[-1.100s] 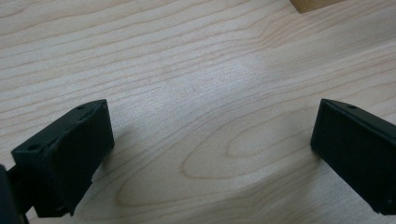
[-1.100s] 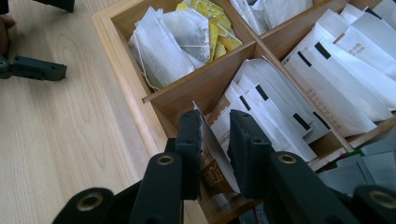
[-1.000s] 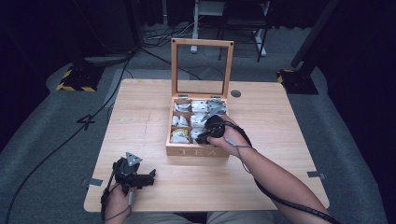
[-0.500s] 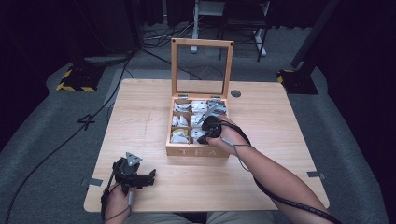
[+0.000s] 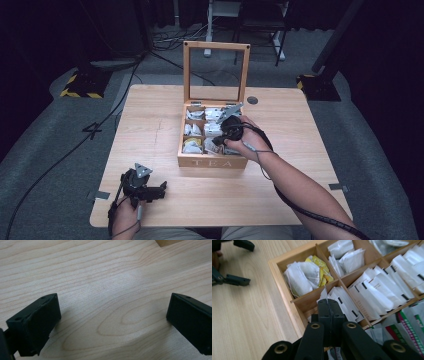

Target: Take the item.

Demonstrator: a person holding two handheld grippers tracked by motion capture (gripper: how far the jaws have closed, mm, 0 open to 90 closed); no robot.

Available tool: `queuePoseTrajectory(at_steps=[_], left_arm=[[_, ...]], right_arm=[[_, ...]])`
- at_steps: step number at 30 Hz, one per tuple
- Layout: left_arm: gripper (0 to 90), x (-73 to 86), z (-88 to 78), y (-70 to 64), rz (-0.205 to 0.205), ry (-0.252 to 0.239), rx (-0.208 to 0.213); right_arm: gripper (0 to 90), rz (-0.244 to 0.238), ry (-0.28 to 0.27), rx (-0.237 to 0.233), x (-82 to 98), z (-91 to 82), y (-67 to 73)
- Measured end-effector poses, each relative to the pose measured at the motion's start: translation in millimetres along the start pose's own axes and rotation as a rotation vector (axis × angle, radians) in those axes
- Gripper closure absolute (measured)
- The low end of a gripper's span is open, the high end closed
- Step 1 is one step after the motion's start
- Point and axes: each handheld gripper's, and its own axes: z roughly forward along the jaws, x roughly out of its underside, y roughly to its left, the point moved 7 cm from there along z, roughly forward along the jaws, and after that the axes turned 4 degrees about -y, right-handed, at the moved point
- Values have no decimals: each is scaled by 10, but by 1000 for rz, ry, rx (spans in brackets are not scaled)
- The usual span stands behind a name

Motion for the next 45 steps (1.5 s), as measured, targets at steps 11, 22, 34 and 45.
queuePoseTrajectory(at_steps=[11, 22, 34, 45], left_arm=[[0, -4, 3, 4, 6, -1, 2], [0, -25, 24, 5, 12, -1, 8], [0, -46, 47, 1, 13, -1, 17], [0, -46, 47, 1, 13, -1, 17]], right_arm=[[900, 17, -86, 10, -120, -303, -58], [900, 35, -156, 37, -158, -616, -127], [900, 77, -214, 100, -21, -1085, -323], [900, 131, -229, 178, 220, -1435, -610]])
